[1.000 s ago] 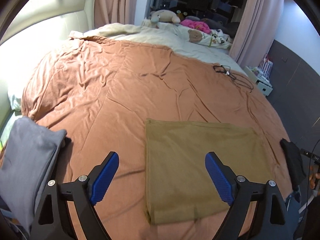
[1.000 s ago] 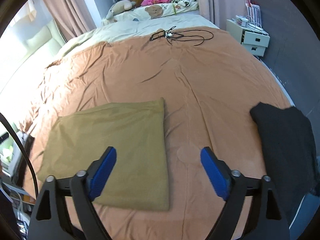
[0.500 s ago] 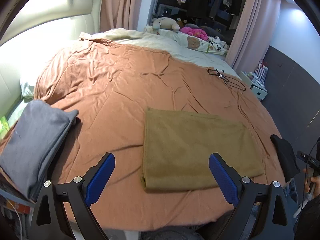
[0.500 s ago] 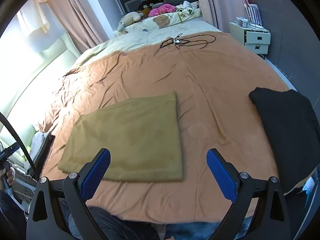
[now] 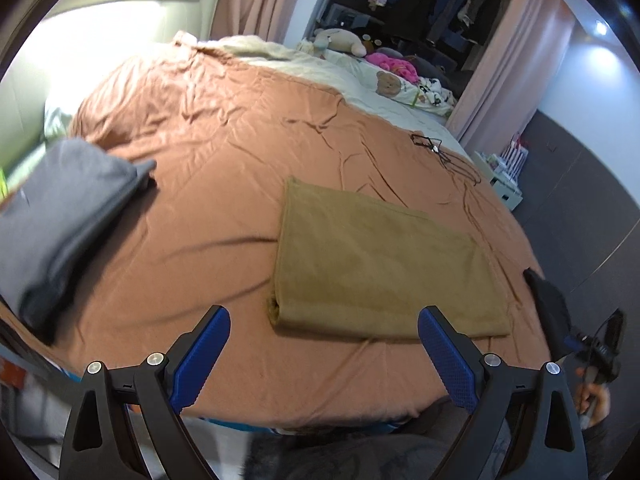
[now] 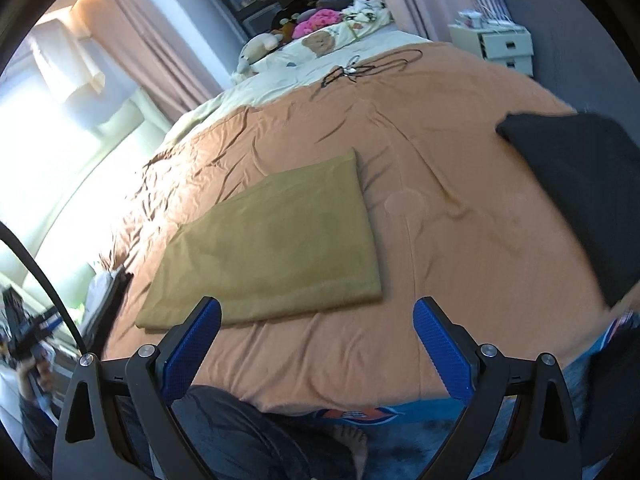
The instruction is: Fold small clothes
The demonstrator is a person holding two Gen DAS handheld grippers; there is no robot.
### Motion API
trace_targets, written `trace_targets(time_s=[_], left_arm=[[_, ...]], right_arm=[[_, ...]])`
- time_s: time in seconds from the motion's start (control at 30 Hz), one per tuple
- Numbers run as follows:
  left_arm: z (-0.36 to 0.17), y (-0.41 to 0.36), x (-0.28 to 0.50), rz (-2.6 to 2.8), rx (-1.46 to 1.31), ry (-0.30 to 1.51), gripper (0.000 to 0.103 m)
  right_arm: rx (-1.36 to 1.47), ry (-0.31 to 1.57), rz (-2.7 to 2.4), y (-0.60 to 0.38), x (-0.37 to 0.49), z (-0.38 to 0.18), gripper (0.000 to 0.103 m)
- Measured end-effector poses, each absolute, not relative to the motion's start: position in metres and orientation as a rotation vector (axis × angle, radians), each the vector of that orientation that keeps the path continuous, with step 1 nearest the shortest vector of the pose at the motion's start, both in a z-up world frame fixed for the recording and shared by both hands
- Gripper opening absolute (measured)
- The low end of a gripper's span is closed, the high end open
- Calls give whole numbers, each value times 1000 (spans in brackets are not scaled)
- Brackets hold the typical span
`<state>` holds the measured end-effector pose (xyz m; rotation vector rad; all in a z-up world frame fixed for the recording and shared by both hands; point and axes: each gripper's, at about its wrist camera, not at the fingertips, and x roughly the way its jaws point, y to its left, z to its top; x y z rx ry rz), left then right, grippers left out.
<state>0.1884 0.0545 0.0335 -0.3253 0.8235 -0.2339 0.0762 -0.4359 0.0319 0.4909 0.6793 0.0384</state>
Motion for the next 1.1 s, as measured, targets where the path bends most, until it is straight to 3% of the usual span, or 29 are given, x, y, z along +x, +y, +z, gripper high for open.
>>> trace_targets(time_s=[0.1,0.17,0.53,0.87,1.1], left_arm=[[16,59,188,-239,-384,832,91],[4,62,189,-225,-421,838,82],[-65,59,223,-259,-634,926,73],[-114,52,254,-273,-742,1006,72],[-140,50,266,-275,-804,1040,60]], right_arm=[[563,684,46,-444,75,9,95],[593,679,38,-447,77,-1,88],[754,704,56,-452,106,-46,61],[855,772,87,-462,153,-80,60],[895,785,99,-467,169,-91,60]])
